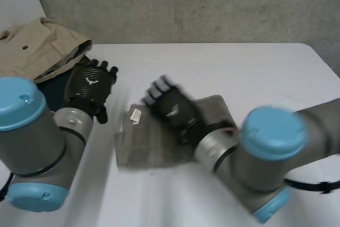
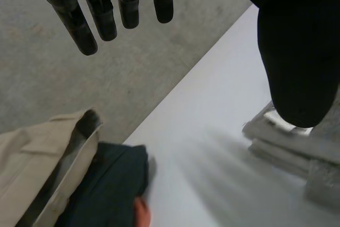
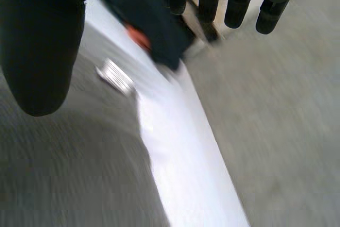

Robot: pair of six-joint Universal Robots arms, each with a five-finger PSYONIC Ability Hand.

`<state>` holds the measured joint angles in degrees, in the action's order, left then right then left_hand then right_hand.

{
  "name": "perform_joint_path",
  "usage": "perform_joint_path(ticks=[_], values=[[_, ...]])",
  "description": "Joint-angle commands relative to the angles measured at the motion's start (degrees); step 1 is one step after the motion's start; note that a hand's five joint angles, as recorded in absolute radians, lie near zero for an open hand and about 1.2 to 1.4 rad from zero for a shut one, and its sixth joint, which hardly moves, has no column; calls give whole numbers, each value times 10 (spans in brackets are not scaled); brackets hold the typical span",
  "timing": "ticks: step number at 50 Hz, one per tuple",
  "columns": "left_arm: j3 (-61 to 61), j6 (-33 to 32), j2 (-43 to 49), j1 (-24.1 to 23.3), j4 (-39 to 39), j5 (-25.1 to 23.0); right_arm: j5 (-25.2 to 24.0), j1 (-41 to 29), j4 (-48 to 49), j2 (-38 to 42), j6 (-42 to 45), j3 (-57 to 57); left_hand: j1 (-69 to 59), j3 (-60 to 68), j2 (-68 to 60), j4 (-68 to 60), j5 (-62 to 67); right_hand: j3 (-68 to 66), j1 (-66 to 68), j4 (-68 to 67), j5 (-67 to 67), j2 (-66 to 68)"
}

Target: Fold the laundry.

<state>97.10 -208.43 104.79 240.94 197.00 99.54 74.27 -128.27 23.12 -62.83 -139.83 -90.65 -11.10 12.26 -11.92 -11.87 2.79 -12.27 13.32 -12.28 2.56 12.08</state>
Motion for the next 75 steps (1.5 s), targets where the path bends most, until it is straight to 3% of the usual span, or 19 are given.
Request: perform_joint_path(ticks=[1,4,9,10,11,12,14,21,27,37,42,43,44,46,50,57,61,66,75], values=[[-38,4,45,-48,0,-5,19,129,-145,-37,-112,-37,11,-22,19,18,-27,23,-33,23,-26,-21],[-39,4,59,-57,1,-5,15,166,-153,-33,-105,-63,11,-22,19,18,-27,4,-14,4,-7,-2],[-41,4,67,-67,0,-5,16,195,-158,-9,-45,-83,11,-22,19,18,-27,-179,169,-179,177,181],[-40,4,67,-67,1,-5,18,196,-158,-4,-35,-84,11,-22,19,18,-27,-252,241,-251,249,254],[-40,4,67,-67,0,-5,19,197,-155,2,-27,-84,11,-22,19,18,-27,-460,450,-460,458,462],[-39,4,67,-66,0,-5,18,196,-152,3,-26,-83,11,-22,19,18,-27,-564,554,-564,561,566],[-37,4,67,-66,0,-5,20,196,-147,3,-27,-79,11,-22,19,18,-27,-677,667,-677,674,679],[-21,4,45,-64,-1,0,51,167,-116,-4,-36,-31,11,-22,19,18,-27,-677,667,-677,674,679],[20,4,-25,-27,-2,1,83,34,-99,-5,-31,38,11,-22,19,18,-27,-677,667,-677,674,679],[71,19,-92,36,-4,1,37,-130,-45,109,15,117,7,-19,15,15,-24,-677,667,-677,674,679],[66,50,-86,42,-6,-1,40,-135,-42,118,0,137,5,-17,14,13,-22,-630,619,-629,627,632],[61,60,-86,43,-6,-2,38,-135,-41,113,-22,137,6,-17,14,13,-22,-356,346,-356,353,358],[57,64,-84,43,-6,-2,37,-132,-38,110,-42,135,6,-17,14,13,-22,-188,178,-188,185,190],[47,71,-79,43,-5,-4,39,-128,-34,101,-80,131,5,-17,14,13,-22,21,-31,21,-24,-19],[13,81,-46,30,-3,-6,49,-60,-40,39,-224,107,4,-15,12,12,-21,23,-33,23,-26,-21],[-92,122,51,-46,-3,-16,71,34,-130,-35,-355,85,-8,-4,0,0,-9,23,-33,23,-26,-21],[-153,173,119,-75,-14,-46,69,61,-213,-4,-366,114,-15,3,-7,-7,-2,23,-33,23,-26,-21],[-184,190,162,-86,-79,-44,60,64,-261,55,-388,157,-21,10,-13,-14,4,23,-33,23,-26,-21],[-164,183,180,-89,-172,39,-39,57,-302,125,-433,211,-26,15,-18,-19,10,-47,37,-47,44,49]])
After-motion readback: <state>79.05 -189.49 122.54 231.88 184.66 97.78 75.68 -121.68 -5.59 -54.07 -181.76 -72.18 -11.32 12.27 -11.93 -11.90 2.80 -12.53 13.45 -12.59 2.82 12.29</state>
